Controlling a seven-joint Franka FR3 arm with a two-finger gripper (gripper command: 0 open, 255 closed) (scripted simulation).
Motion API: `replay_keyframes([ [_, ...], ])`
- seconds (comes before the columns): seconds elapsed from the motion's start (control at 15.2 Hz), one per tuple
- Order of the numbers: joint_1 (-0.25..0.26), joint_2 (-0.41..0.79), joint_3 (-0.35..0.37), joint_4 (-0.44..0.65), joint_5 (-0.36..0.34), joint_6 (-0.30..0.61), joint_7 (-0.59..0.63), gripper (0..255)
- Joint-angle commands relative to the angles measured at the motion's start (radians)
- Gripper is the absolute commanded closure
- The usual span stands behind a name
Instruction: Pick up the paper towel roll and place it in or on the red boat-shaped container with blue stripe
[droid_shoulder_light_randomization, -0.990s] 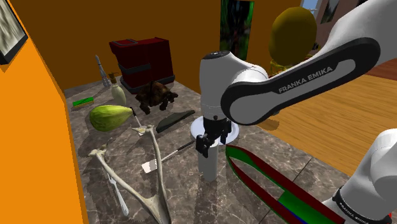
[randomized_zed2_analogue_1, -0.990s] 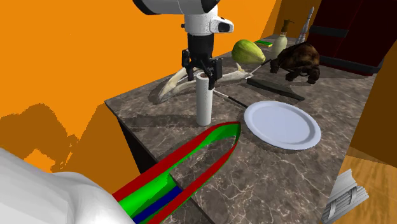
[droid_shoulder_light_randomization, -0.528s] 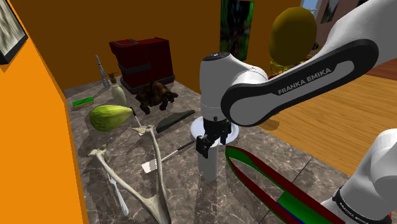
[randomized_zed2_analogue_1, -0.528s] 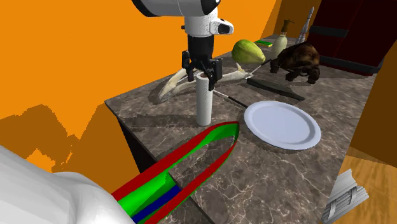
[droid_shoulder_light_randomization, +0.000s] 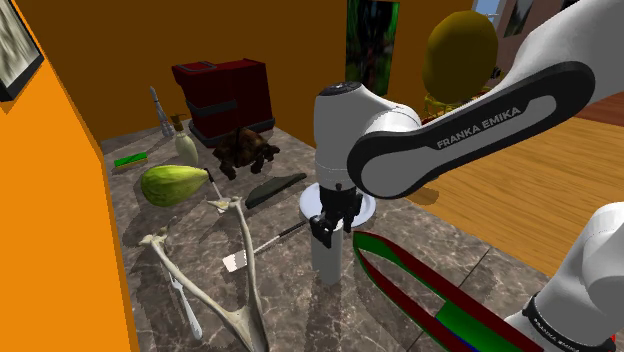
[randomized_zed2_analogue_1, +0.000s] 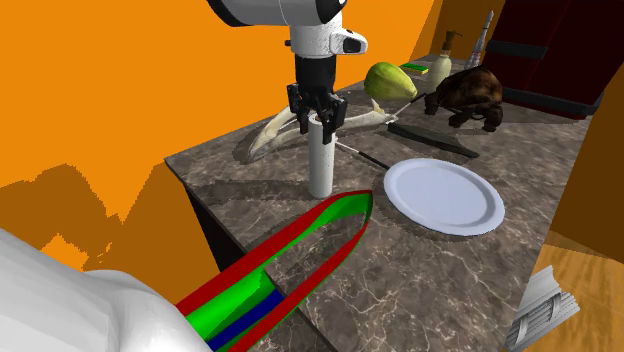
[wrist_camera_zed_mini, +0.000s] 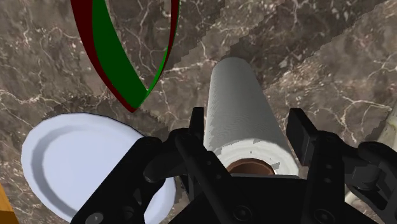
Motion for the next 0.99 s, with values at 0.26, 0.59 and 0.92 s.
replay_keyframes([
  [0.26,0.000,-0.019,-0.004,0.024,0.008,-0.041,-0.007,255],
  [0.59,0.000,-0.046,-0.010,0.068,0.018,-0.110,-0.016,255],
  [0.92,-0.001,-0.067,-0.017,0.117,0.025,-0.178,-0.022,255],
])
